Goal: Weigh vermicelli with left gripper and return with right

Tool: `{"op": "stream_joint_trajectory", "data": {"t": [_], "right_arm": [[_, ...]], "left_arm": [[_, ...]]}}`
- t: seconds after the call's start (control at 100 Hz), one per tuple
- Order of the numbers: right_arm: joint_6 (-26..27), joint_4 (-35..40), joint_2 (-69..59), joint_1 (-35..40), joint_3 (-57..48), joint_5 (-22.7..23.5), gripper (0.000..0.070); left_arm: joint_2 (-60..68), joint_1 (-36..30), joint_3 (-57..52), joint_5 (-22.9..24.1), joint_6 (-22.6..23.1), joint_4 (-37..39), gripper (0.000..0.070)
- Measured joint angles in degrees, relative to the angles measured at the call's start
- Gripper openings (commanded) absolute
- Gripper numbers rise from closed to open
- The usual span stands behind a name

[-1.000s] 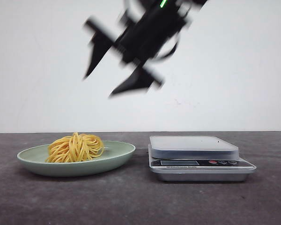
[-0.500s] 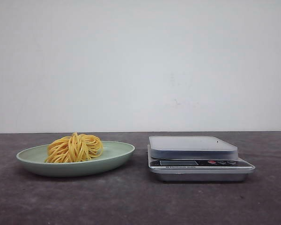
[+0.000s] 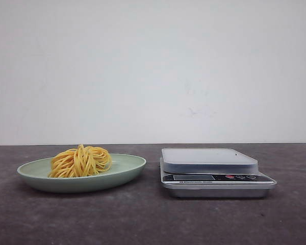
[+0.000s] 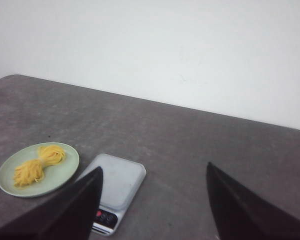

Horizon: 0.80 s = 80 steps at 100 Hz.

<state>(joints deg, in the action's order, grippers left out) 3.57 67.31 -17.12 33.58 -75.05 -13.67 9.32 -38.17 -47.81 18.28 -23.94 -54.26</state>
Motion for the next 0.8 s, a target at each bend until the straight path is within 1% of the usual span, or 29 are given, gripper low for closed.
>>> {"op": "stream_joint_trajectory", "data": {"t": [0.08,0.2,0.29,0.4,0.54,0.63,0.68,0.74,0.77,0.8], "right_arm": [[0.83,0.61,2.32,-1.03,2.78,0.87,0.041],[1.73,0.46,5.35,-3.45,9.31,4.72,0.041],[2.25,-1.73,7.85,-5.99,15.28,7.54,0.041],[2.71,-8.26,10.86,-8.07,22.64,10.45,0.0409],[4.48,-18.27,11.87,-9.07,31.69,11.69,0.0409],[6.29,-23.45,11.78,-9.18,36.76,13.6,0.0399],[7.45,-26.53,11.76,-9.18,38.99,13.79,0.0396],[8.72,-29.22,11.76,-9.16,40.92,13.88,0.0353],[9.14,-29.92,11.76,-9.16,41.51,13.84,0.0283],[9.49,-30.08,11.74,-9.18,41.77,13.79,0.018]], "left_arm": [[0.0,0.0,0.0,0.0,0.13,0.39,0.0271],[0.0,0.02,0.0,-0.02,0.28,0.94,0.0271],[0.0,0.0,0.02,0.0,0.37,1.05,0.0271],[-0.02,0.02,1.18,0.02,0.42,3.67,0.0271],[-0.02,0.02,3.3,0.02,0.59,6.51,0.0271],[-0.02,0.0,3.8,0.11,0.87,6.93,0.027],[-0.02,0.02,3.91,0.76,1.31,7.08,0.027],[-0.02,0.02,4.0,1.14,1.86,7.37,0.0263],[-0.02,0.0,4.0,1.14,2.01,7.48,0.0241],[-0.02,0.0,4.0,1.14,2.21,7.52,0.0165]]}}
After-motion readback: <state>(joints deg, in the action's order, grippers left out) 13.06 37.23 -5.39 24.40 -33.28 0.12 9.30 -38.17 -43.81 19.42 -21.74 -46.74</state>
